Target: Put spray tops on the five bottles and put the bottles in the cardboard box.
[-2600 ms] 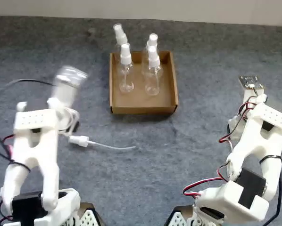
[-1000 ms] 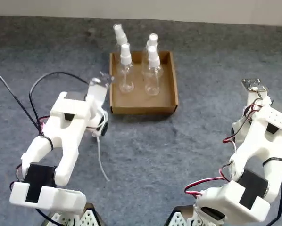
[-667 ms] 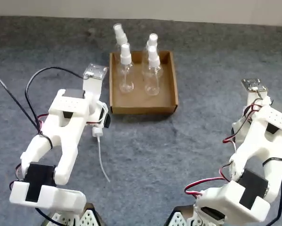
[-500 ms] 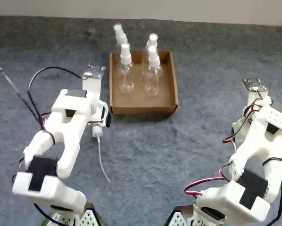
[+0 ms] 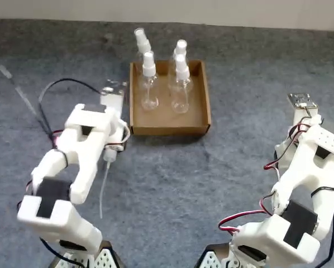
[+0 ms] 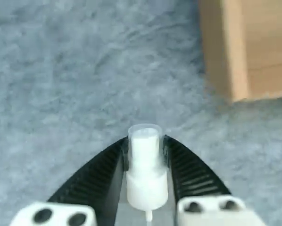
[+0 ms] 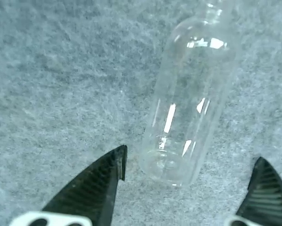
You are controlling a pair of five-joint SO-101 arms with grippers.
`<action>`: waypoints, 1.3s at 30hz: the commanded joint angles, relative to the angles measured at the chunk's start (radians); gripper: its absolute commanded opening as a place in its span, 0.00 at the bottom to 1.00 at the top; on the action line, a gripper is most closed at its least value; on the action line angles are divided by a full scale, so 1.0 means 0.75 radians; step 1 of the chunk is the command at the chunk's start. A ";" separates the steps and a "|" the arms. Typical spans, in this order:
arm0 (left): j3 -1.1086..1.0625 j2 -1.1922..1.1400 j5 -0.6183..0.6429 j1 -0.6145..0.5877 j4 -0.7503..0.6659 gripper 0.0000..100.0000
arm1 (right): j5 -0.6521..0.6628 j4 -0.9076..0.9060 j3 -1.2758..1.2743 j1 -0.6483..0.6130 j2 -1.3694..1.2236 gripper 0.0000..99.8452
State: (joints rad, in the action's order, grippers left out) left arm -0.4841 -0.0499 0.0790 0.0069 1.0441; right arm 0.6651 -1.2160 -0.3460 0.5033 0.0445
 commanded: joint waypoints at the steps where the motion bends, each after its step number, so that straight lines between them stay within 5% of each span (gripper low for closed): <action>1: -0.075 0.204 -0.039 0.011 0.006 0.01 | -0.012 0.003 0.030 -0.005 0.071 0.35; 8: -0.349 0.390 -0.076 0.064 -0.110 0.01 | -0.129 0.003 0.032 -0.079 0.071 0.35; 18: -0.382 0.398 -0.078 0.064 -0.137 0.01 | -0.303 0.144 0.116 -0.116 -0.048 0.35; 35: -0.384 0.398 -0.078 0.071 -0.137 0.01 | -0.299 -0.406 1.349 -0.097 -1.036 0.35; 39: -0.384 0.398 -0.078 0.071 -0.139 0.01 | -0.297 -0.529 1.556 -0.097 -1.190 0.21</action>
State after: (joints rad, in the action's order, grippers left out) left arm -0.7741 0.2110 0.0284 0.0376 0.9521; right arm 0.4473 -1.5505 0.6728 0.4296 -0.8286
